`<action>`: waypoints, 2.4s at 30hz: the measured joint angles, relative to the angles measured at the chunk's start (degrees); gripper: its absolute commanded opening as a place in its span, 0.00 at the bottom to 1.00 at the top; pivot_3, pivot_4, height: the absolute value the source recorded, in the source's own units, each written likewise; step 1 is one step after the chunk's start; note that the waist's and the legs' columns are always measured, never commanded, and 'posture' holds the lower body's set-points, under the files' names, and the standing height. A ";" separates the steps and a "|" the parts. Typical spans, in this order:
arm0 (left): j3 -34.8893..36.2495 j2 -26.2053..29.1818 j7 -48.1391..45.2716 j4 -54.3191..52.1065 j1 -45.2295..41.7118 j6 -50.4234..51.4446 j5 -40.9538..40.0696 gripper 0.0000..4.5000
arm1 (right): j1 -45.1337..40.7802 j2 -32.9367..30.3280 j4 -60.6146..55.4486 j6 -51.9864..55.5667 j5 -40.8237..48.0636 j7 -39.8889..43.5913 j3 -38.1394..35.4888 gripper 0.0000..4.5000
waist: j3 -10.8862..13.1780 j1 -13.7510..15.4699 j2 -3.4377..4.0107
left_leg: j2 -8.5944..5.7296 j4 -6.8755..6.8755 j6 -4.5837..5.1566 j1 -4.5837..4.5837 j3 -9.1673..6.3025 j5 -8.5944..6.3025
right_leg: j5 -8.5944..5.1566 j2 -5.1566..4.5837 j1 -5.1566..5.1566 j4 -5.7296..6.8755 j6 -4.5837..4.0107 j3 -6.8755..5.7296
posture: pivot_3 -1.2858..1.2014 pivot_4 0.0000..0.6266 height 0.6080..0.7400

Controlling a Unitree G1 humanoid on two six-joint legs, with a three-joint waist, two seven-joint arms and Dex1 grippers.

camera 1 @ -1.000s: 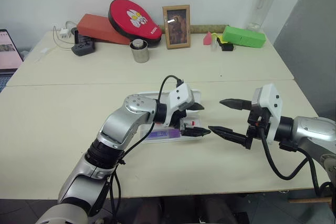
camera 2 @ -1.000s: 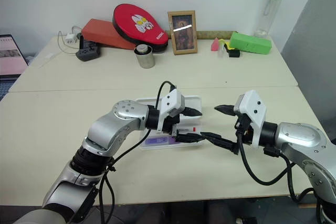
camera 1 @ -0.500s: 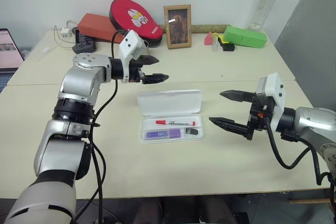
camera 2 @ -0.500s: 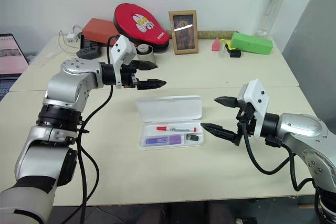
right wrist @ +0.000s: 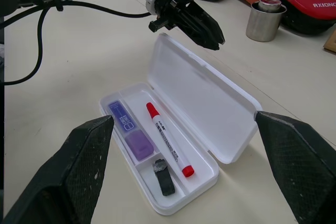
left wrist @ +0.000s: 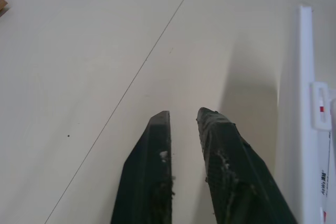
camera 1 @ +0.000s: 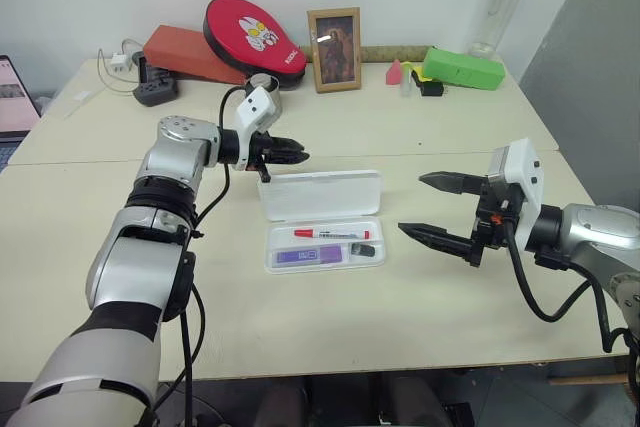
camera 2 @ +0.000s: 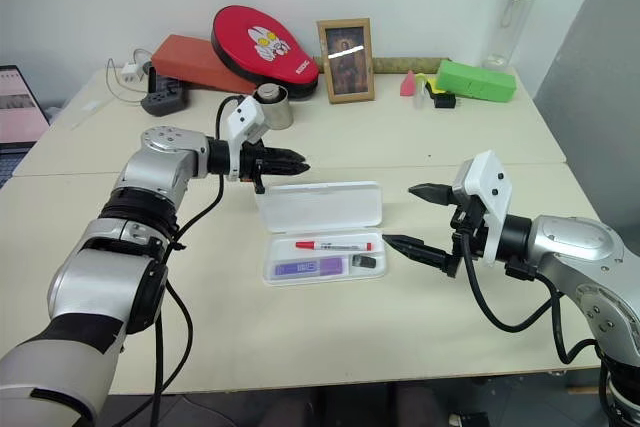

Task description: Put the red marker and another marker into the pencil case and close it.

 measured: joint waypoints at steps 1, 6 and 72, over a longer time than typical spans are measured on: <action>0.00 0.00 -0.29 0.00 0.00 -0.10 0.13 0.00 | 0.00 0.00 0.00 0.00 0.00 -0.02 0.00 1.00 | 0.00 0.00 0.00 | 0.00 0.00 0.00 0.00 0.00 0.00 | 0.00 0.00 0.00 0.00 0.00 0.00 | 0.52 0.24 1.00; 0.00 0.08 -2.72 -1.78 0.31 -0.02 0.20 0.00 | 0.00 0.00 0.00 0.00 -0.02 -0.14 0.00 1.00 | 0.00 0.00 0.00 | 0.00 0.01 0.00 0.00 -0.01 0.00 | 0.00 0.00 0.00 0.01 0.00 0.00 | 0.52 0.24 1.00; 25.23 7.79 22.80 -58.48 44.05 30.53 -14.02 0.99 | -1.58 3.84 16.67 -7.24 -9.11 1.07 1.87 1.00 | -0.09 0.15 0.05 | 0.05 -0.01 0.00 0.21 -0.05 0.00 | 0.01 -0.10 0.09 0.01 0.00 0.21 | 0.52 0.24 1.00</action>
